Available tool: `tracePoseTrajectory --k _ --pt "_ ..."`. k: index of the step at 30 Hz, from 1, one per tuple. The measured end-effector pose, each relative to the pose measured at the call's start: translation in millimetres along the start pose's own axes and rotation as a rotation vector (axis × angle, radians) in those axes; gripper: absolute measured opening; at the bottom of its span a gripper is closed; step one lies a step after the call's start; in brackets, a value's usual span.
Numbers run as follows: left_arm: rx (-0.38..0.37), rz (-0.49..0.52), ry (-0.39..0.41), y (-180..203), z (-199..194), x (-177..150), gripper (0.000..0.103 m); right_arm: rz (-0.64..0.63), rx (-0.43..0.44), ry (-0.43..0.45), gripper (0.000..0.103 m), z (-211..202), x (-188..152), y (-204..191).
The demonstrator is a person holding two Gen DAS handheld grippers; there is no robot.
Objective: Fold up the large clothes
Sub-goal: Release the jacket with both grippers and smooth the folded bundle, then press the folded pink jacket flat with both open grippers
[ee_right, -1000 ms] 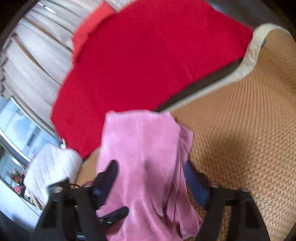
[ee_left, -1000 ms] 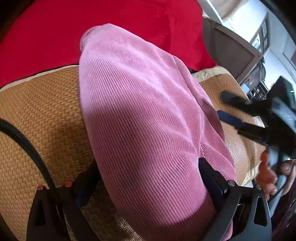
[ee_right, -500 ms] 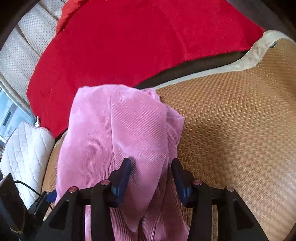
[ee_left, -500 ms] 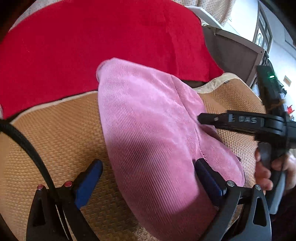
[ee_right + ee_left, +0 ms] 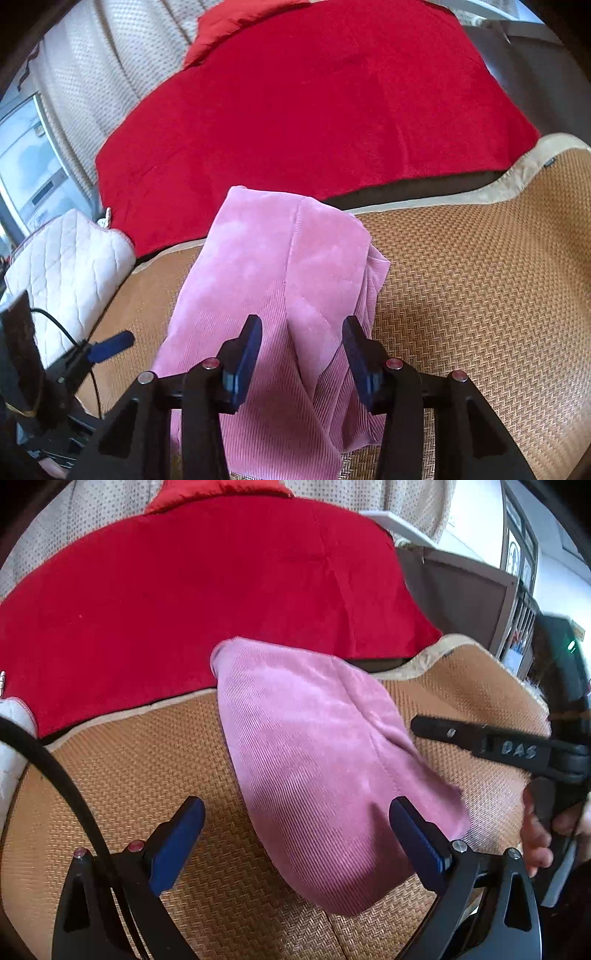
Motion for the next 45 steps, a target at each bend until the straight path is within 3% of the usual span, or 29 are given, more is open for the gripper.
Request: tracePoseTrajectory --k 5,8,9,15,19,26,30,36,42,45 --pt "0.046 -0.015 0.055 -19 -20 3 0.1 0.01 0.032 0.002 0.048 -1 -1 -2" --pt "0.087 0.002 0.012 -26 -3 -1 0.1 -0.015 0.03 0.0 0.047 1 -2 -8" --pt "0.093 0.032 -0.043 -23 12 -7 0.101 -0.023 0.028 -0.006 0.046 5 -2 -10" --pt "0.043 0.03 -0.06 -20 33 -11 0.101 -0.031 -0.023 -0.171 0.042 54 -18 -7" --pt "0.033 0.019 -0.051 -22 33 -13 0.101 0.002 0.01 -0.162 0.043 51 -15 -2" --pt "0.049 0.029 -0.043 -20 30 -13 0.101 -0.035 -0.001 -0.051 0.043 31 -5 -7" --pt "0.062 0.04 -0.039 -18 32 -13 0.101 -0.016 -0.031 -0.14 0.043 62 -7 -2" --pt "0.061 0.041 -0.038 -19 32 -12 0.101 -0.001 -0.025 -0.138 0.043 66 -6 0" --pt "0.025 0.013 -0.047 -25 30 -10 0.101 -0.011 -0.062 -0.114 0.043 59 -5 -5" --pt "0.005 -0.012 -0.03 -34 21 -5 0.101 -0.061 -0.143 -0.062 0.043 47 -4 -12"
Point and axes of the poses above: each gripper's, at about its wrist camera, not at the fingertips, and z roughly the way its jaws point, y to its right, x to its top, the point moved 7 cm from there along z, roughly the way its jaws point, and after that the axes turned 10 degrees about -y, right-handed, at the moved point
